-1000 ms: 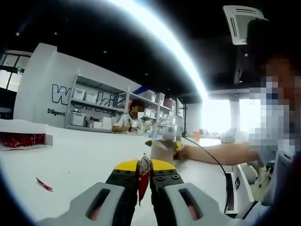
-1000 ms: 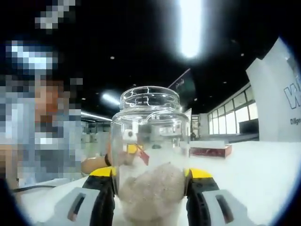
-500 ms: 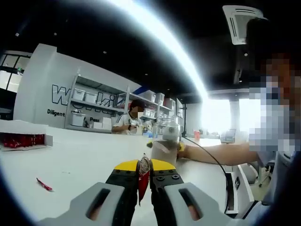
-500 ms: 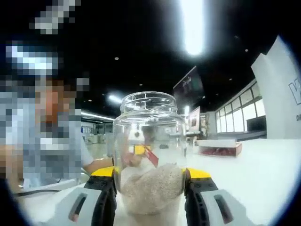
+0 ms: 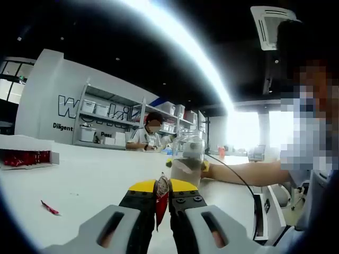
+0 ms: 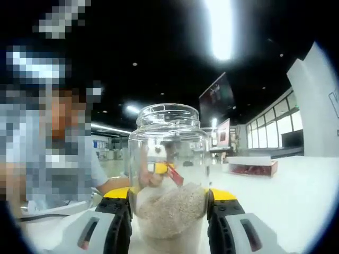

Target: Tear open the coffee pouch, take out the coffee, and pour the coffee from the pouch into the cup

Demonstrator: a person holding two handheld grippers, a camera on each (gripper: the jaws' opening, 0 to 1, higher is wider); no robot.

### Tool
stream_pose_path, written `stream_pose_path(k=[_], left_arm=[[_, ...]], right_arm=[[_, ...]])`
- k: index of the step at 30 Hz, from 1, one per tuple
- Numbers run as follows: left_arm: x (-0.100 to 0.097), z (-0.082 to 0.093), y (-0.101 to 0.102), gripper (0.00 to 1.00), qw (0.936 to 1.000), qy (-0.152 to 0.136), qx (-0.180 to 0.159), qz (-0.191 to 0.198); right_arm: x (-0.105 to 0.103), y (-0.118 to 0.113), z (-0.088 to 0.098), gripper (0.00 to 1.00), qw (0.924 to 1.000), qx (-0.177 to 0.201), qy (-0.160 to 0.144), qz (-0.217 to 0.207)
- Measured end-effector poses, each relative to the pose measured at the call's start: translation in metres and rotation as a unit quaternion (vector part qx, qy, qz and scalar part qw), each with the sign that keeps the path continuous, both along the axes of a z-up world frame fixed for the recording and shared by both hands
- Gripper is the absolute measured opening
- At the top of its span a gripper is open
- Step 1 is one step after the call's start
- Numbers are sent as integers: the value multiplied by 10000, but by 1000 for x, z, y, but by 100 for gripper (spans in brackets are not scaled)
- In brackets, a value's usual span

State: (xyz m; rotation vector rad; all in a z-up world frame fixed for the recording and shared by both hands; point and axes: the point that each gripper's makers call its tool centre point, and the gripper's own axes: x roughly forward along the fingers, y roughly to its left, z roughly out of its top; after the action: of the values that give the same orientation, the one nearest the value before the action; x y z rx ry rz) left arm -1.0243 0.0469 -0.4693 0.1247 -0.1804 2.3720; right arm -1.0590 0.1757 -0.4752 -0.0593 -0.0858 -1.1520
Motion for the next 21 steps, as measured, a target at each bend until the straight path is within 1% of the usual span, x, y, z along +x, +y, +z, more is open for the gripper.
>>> stream_pose_path(k=[12,16,21], left_arm=[[1,0,1,11,10000,3,0,-2],[1,0,1,11,10000,4,0,-1],[2,0,2,11,10000,5,2,-8]], right_arm=[[13,-5,-1,56,9998,46,43,176],[11,-5,0,56,9998,55,48,209],[16,-6,-1,56,9996,66,49,276]])
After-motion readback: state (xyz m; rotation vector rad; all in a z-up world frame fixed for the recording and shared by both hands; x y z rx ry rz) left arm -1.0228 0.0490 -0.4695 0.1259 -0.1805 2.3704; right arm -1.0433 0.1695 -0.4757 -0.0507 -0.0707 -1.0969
